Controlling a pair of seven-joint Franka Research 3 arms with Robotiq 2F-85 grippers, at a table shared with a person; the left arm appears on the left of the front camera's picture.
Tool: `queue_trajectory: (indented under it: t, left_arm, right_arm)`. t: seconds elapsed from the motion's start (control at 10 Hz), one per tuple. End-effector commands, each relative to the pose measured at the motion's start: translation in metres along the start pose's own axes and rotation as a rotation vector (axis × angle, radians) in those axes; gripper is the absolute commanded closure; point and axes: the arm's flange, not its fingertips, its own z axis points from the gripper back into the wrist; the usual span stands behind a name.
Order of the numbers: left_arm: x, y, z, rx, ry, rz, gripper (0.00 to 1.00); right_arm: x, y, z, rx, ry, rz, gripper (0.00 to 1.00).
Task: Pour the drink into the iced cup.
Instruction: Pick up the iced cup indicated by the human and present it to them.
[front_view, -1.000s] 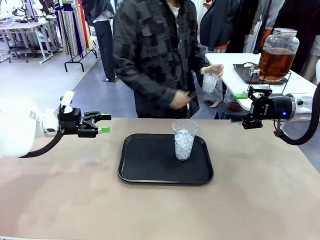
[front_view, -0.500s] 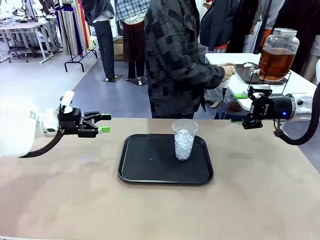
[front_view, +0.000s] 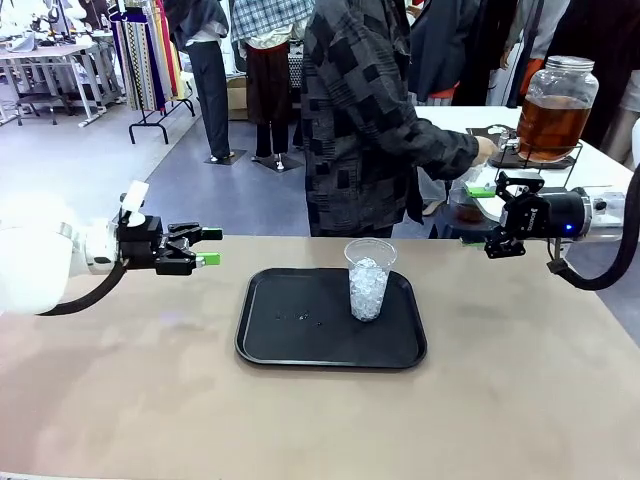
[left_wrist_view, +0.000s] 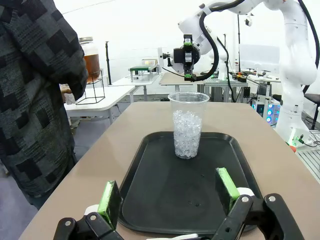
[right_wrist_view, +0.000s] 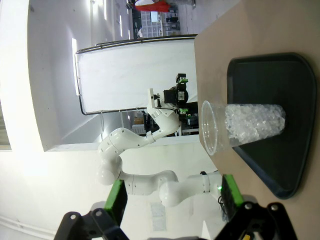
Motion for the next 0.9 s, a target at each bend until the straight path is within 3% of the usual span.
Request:
queue_trajectory:
  t: [0.0,0.8]
  left_arm:
    - [0.0028,0.001,-0.0015,0.001,0.005,0.003,0.0]
    - [0.0028,0.001,-0.0015,0.001,0.005,0.003,0.0]
  right_arm:
    - [0.0,0.0017,-0.0008,-0.001,0.0,0.006,0.0]
    - [0.0,0.0017,-0.0008,-0.001,0.0,0.006,0.0]
